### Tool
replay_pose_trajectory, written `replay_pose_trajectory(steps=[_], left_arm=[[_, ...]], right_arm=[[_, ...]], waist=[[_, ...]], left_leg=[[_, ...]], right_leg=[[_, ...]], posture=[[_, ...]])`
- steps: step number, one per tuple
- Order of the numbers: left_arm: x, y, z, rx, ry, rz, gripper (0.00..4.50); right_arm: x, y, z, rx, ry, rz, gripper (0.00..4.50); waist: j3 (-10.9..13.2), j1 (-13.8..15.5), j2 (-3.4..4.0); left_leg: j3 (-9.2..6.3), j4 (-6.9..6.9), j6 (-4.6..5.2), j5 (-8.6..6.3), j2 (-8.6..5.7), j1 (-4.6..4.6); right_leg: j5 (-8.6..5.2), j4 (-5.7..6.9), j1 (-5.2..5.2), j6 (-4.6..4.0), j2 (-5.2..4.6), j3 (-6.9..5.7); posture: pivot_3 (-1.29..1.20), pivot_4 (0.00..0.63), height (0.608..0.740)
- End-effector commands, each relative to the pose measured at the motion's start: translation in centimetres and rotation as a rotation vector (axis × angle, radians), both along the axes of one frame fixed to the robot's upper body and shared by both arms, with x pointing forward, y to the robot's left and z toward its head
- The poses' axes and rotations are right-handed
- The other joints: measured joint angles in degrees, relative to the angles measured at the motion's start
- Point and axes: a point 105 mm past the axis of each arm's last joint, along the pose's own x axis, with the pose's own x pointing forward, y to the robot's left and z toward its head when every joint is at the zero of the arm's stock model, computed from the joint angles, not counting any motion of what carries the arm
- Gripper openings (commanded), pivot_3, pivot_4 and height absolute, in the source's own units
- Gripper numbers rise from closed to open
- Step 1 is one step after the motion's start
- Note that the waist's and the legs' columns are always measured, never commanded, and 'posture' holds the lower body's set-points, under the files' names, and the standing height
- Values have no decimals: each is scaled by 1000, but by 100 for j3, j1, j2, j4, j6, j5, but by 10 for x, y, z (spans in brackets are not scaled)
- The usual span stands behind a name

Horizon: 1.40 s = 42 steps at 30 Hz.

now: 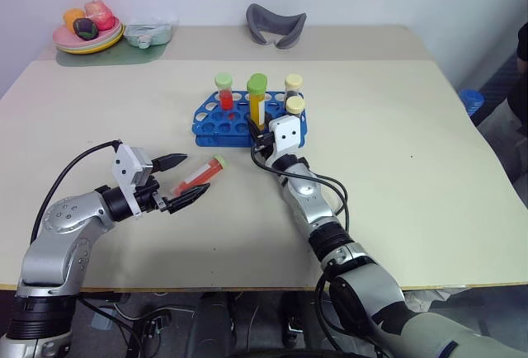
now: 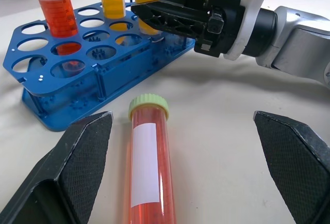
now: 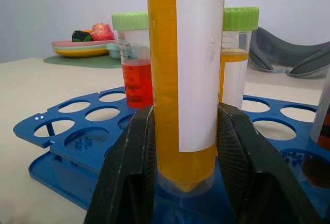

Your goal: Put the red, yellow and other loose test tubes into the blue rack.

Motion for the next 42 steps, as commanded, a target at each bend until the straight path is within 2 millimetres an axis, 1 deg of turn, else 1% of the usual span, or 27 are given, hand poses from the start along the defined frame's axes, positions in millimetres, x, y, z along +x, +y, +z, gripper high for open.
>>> replay_pose_trajectory(steps=[1, 2, 5, 6, 8, 14, 19, 21, 23, 26, 28, 29, 31, 33, 35, 37, 38, 40, 42], left_arm=[[-2, -2, 14, 3, -57, -12, 4500], [-2, -2, 14, 3, -57, -12, 4500], [-2, -2, 14, 3, -57, -13, 4500], [-1, -2, 14, 3, -57, -13, 4500], [-2, -1, 14, 3, -57, -13, 4500], [-2, 0, 13, 1, -56, -8, 4500], [-1, 4, 17, -21, -67, 19, 4500], [-1, 7, 21, -41, -77, 37, 4500], [0, 8, 23, -47, -84, 50, 4500], [2, 9, 26, -52, -95, 71, 4500], [4, 9, 28, -45, -96, 83, 4500], [6, 10, 29, -28, -87, 101, 4500], [10, 10, 30, 1, -57, 128, 4500], [17, 7, 33, 41, -9, 160, 4500], [27, 3, 38, 123, 49, 214, 4500], [32, 3, 39, 269, 93, 265, 4500], [33, 0, 39, 331, 115, 260, 4500], [34, -2, 35, 456, 185, 259, 4500], [34, -4, 29, 573, 277, 249, 4500]], right_arm=[[-4, 8, 6, 63, -8, 28, 1594], [-4, 9, 6, 64, -7, 30, 1594], [-4, 9, 9, 65, -13, 38, 2457], [-4, 10, 12, 70, -19, 43, 3049], [-7, 12, 17, 76, -40, 61, 3984], [-18, 18, 37, 56, -140, 119, 3984], [-28, 15, 56, 74, -210, 129, 3984], [-34, 10, 68, 90, -249, 131, 3984], [-42, 6, 85, 107, -299, 143, 3984], [-57, 0, 111, 131, -360, 205, 3984], [-70, -4, 123, 111, -382, 270, 3984], [-77, -8, 127, 59, -391, 306, 3984], [-89, -15, 125, -40, -363, 379, 3984], [-98, -32, 113, -162, -301, 443, 3984], [-108, -54, 95, -299, -200, 496, 3984], [-121, -71, 77, -449, -119, 541, 3984], [-128, -79, 68, -505, -63, 572, 3984], [-141, -92, 54, -593, 21, 619, 3984], [-148, -100, 47, -640, 59, 632, 3984]], waist=[[0, 0, 0], [0, -1, 0], [0, -3, 0], [0, -3, 0], [0, -3, 0], [0, -3, 0], [0, -2, 0], [0, -2, 0], [0, -1, 0], [0, 10, 0], [0, 20, 0], [0, 28, 0], [-1, 43, -2], [-1, 70, -3], [-2, 97, -4], [0, 120, -6], [0, 116, -7], [2, 114, -5], [3, 94, -7]], left_leg=[[0, 0, 0, 0, 0, 0], [0, 0, 0, 0, 0, 0], [0, 0, 0, 0, 0, 0], [0, 0, 0, 0, 0, 0], [0, 0, 0, 0, 0, 0], [-1, 0, -1, 0, 0, 0], [-2, 0, -1, 0, 0, 0], [-3, 0, -1, 1, 0, 1], [-5, 0, -2, 1, 0, 1], [-8, 0, -2, 1, 0, 1], [-11, 0, -2, 1, 0, 1], [-12, 1, -1, 1, -1, 2], [-16, 1, -1, 1, -2, 3], [-18, 2, 0, 0, -5, 6], [-20, 2, 20, -11, -9, 13], [-20, 0, 29, -16, -11, 16], [-20, -1, 30, -16, -12, 16], [-20, -9, 30, -16, -13, 20], [-19, -15, 30, -16, -12, 28]], right_leg=[[0, 0, 0, 0, 0, 0], [0, 0, 0, 0, 0, 0], [0, 0, 0, 0, 0, 0], [0, 1, 0, 0, 0, 0], [0, 1, 0, 0, 0, 0], [0, 1, 0, 0, 0, 0], [0, 1, 0, 0, 0, 0], [0, 1, 0, 0, 0, 0], [0, 1, 0, 0, 0, 1], [0, 1, 1, 0, 0, 1], [0, 0, 2, 0, 0, 0], [0, 0, 4, 0, 0, 0], [0, -1, 8, 0, -1, -1], [0, -7, 16, 0, -2, -7], [0, -13, 27, 0, -3, -11], [0, -14, 28, 1, -3, -10], [0, -14, 28, 1, -3, -10], [-1, -16, 27, 1, -1, -8], [-1, -17, 28, 0, 4, -6]], posture=[[0, 150, 666], [0, 150, 666], [0, 150, 666], [0, 150, 666], [0, 150, 666], [0, 150, 666], [0, 150, 666], [0, 150, 666], [0, 150, 666], [0, 150, 666], [0, 150, 666], [0, 150, 666], [0, 150, 666], [0, 150, 666], [0, 150, 666], [0, 150, 666], [0, 150, 666], [0, 150, 666], [0, 150, 666]])
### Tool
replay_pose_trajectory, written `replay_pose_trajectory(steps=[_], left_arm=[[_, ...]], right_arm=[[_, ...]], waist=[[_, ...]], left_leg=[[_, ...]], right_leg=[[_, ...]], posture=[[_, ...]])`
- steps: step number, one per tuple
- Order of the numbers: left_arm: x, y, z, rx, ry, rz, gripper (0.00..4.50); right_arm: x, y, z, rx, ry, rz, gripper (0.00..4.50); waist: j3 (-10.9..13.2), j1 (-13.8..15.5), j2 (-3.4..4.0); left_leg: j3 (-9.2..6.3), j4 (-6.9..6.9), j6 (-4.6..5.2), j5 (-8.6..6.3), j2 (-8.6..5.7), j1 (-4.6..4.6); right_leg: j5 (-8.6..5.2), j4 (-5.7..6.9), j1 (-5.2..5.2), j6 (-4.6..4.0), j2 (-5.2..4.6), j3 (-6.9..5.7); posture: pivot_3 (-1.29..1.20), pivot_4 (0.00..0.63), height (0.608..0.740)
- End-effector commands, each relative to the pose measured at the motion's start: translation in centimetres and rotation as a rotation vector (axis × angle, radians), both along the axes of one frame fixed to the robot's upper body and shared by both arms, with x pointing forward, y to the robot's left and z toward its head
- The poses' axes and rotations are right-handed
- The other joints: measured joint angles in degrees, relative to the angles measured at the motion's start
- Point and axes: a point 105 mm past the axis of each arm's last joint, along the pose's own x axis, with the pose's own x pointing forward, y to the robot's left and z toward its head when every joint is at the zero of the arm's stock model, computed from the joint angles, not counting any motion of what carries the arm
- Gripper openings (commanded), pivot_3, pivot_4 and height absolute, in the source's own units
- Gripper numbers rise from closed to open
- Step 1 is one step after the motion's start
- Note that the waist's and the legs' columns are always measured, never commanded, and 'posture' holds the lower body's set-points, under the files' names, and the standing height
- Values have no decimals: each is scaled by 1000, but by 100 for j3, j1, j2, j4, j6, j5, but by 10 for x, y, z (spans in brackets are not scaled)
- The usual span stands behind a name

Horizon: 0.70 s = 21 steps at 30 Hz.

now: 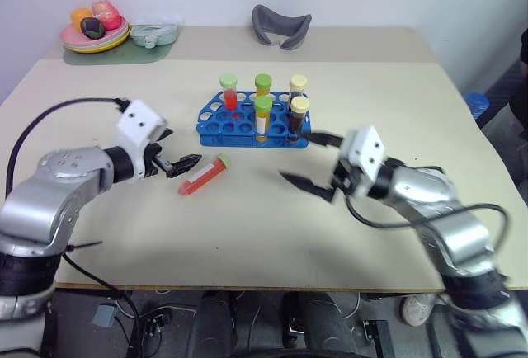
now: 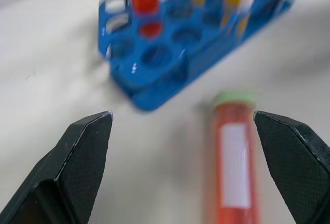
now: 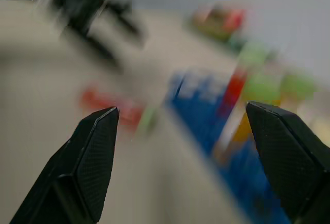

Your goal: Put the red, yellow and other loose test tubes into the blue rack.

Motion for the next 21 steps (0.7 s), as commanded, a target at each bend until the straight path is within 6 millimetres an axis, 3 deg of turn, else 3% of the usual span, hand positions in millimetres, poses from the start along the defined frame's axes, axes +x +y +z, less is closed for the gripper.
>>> replay_pose_trajectory(steps=[1, 6, 11, 21], left_arm=[[-3, -4, -13, 160, 196, 35, 4500], [-4, -23, -15, 197, 343, 24, 4500], [5, -14, -35, 306, 435, 95, 4500], [21, -35, -30, 255, 485, 81, 4500]], right_arm=[[-20, -3, 7, -35, -9, 72, 3984], [-22, -2, 3, -42, 2, 74, 3984], [-29, 2, -2, -57, 35, 110, 3984], [-33, 4, -8, -83, 44, 127, 3984]], waist=[[2, -7, -4], [8, 23, -13], [12, 67, -20], [20, 80, -34]], left_leg=[[0, 0, 0, 0, 0, -1], [0, 4, -7, 4, 0, -2], [-1, 8, -32, 18, -1, -2], [-6, 14, -38, 22, -9, -5]], right_leg=[[0, 1, 0, 0, 3, 0], [-1, 2, -1, 0, 6, 3], [-1, 3, 1, 0, 5, 3], [0, 4, 6, 1, -4, -1]], posture=[[0, 150, 666], [0, 150, 666], [0, 150, 666], [0, 150, 666]])
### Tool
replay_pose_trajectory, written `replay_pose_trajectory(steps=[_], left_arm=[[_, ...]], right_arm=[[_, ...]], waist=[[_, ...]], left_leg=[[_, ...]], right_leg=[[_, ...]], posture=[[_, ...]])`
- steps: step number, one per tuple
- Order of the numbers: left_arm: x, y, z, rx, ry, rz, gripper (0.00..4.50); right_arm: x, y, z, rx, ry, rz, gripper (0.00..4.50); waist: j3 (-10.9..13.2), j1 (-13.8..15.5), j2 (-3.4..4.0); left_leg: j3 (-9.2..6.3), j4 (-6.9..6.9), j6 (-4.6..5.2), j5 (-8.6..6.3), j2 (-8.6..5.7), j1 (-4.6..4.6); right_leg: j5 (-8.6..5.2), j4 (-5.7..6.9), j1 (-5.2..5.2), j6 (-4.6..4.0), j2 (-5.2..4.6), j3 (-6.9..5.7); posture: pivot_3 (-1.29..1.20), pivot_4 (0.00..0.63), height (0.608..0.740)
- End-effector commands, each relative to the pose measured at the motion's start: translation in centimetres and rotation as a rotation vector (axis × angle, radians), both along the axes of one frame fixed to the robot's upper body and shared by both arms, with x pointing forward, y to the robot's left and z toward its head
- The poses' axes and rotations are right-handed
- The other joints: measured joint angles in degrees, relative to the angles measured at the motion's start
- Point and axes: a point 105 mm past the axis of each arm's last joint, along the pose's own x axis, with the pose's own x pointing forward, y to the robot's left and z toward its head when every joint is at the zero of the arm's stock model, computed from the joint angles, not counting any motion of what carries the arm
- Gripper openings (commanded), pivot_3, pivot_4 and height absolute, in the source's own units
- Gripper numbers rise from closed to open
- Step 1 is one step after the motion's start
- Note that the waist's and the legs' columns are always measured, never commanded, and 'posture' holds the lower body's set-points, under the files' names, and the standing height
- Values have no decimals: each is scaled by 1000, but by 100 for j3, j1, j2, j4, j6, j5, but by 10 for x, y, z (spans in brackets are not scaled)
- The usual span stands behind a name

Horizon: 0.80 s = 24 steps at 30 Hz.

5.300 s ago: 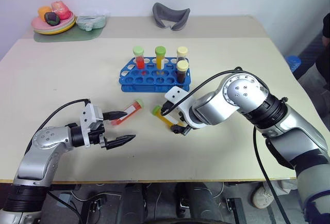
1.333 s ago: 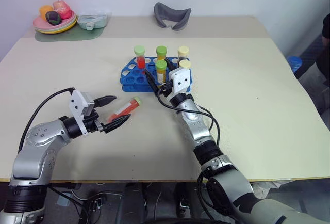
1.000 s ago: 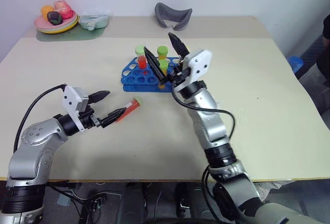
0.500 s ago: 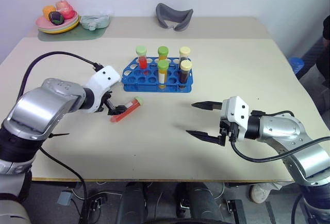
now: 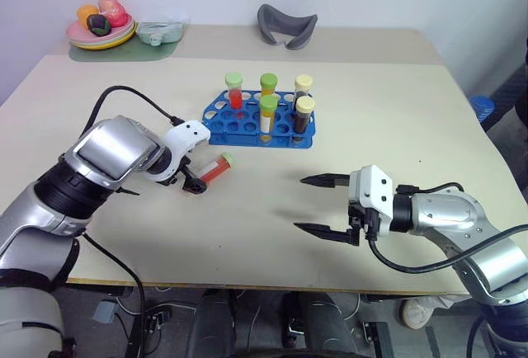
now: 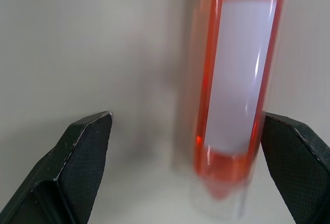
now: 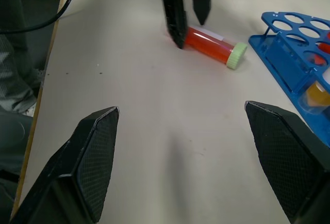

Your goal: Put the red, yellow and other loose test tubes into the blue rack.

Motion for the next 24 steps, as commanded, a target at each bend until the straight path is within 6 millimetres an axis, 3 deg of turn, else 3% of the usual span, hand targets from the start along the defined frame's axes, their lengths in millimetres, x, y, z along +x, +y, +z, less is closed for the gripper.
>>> replay_pose_trajectory(steps=[1, 19, 22, 24], left_arm=[[5, -6, 11, 16, -30, -18, 4500], [4, -1, 0, 99, 33, -40, 4500], [2, 0, -1, 103, 38, -47, 3684], [2, 1, 0, 113, 35, -51, 2673]], right_arm=[[-4, 3, 7, -8, -44, 23, 3984], [-3, 5, 5, -9, -58, 22, 3984], [-3, 5, 5, -10, -62, 22, 4023], [-3, 5, 5, -12, -64, 22, 4023]], waist=[[0, -13, -1], [0, -22, 0], [0, -23, 0], [0, -24, 1]], left_leg=[[0, 0, 0, 0, 0, 0], [2, -2, -6, 4, 1, 6], [2, -2, -6, 4, 1, 8], [2, -2, -6, 4, 1, 9]], right_leg=[[0, 0, 0, 0, 0, 0], [0, 3, 0, 0, 1, 3], [0, 3, 2, 0, 1, 3], [0, 3, 2, 0, 1, 3]], posture=[[0, 150, 666], [0, 150, 666], [0, 150, 666], [0, 150, 666]])
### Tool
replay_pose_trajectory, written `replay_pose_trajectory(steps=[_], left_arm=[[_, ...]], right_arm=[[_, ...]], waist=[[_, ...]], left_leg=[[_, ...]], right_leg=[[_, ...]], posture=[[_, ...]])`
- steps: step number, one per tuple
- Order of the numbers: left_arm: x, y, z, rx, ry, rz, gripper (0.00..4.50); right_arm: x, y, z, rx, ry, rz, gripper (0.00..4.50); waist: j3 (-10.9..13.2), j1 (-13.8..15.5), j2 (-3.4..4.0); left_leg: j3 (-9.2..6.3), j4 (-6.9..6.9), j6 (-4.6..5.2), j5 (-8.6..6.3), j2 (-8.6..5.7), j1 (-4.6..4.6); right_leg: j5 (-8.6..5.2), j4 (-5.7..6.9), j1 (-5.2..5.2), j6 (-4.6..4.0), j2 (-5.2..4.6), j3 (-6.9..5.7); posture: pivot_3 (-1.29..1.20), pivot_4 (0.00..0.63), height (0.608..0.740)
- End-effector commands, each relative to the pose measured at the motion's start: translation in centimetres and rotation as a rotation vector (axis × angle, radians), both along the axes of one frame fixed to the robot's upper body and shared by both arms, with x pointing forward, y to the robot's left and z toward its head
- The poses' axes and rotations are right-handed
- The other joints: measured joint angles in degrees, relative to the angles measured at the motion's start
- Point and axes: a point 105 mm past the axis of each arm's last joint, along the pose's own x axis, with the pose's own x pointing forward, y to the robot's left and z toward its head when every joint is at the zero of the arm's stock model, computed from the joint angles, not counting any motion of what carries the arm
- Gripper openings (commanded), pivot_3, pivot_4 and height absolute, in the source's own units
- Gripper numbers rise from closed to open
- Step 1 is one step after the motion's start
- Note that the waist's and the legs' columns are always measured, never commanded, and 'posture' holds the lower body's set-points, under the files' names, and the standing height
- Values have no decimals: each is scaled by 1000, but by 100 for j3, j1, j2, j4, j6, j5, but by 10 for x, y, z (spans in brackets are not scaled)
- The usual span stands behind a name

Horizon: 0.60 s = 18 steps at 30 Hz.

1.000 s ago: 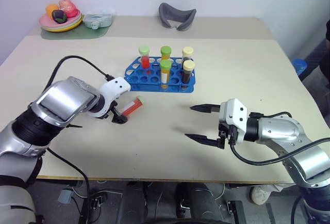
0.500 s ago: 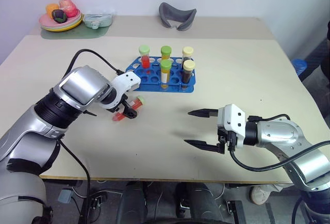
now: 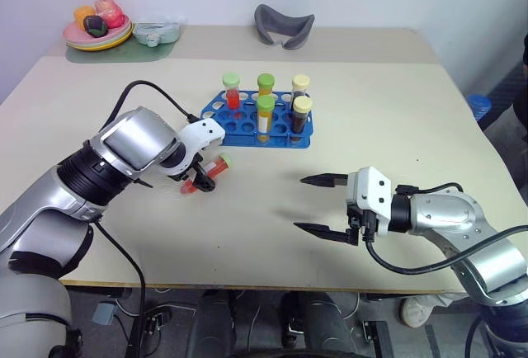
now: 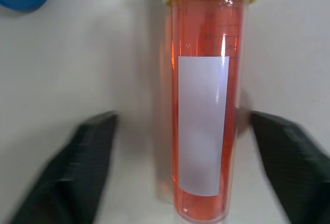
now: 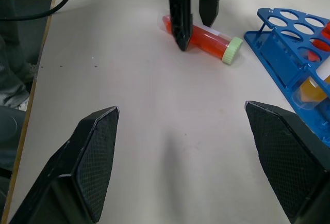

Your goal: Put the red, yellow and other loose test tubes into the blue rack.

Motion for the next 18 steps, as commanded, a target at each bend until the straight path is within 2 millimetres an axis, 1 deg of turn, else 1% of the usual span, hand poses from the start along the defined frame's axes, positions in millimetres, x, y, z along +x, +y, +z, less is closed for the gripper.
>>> replay_pose_trajectory(steps=[1, 3, 11, 13, 15, 18], left_arm=[[0, 9, 2, 44, -13, 8, 2134], [0, 9, 4, 35, -17, 12, 1210], [1, 11, 5, 31, -19, 26, 1210], [1, 12, 7, 26, -30, 28, 958], [2, 12, 13, 23, -65, 15, 880], [-4, 12, 30, -44, -112, -2, 879]], right_arm=[[-4, 5, 6, 7, -43, 32, 4023], [-4, 5, 6, 6, -44, 32, 4023], [-2, 6, 6, 6, -49, 31, 4023], [-2, 6, 6, 6, -51, 30, 4023], [-2, 5, 7, 5, -53, 29, 4023], [-1, 5, 9, 5, -62, 23, 4023]], waist=[[0, -2, 0], [0, -1, 0], [0, 0, 0], [0, 0, 0], [0, -1, 0], [1, -14, -1]], left_leg=[[0, 0, 0, 0, 0, 0], [0, 0, 0, 0, 0, 0], [0, 0, 0, 0, 0, 0], [0, 0, 0, 0, 0, 0], [0, 0, 0, 0, 0, -1], [0, 0, 0, 0, 0, -2]], right_leg=[[0, 0, 0, 0, 0, 0], [0, 0, 0, 0, 0, 1], [0, 1, 0, 0, 0, 1], [0, 1, 0, 0, 0, 1], [0, 1, 0, 0, 0, 1], [0, 1, -2, 0, 0, 1]], posture=[[0, 150, 666], [0, 150, 666], [0, 150, 666], [0, 150, 666], [0, 150, 666], [0, 150, 666]])
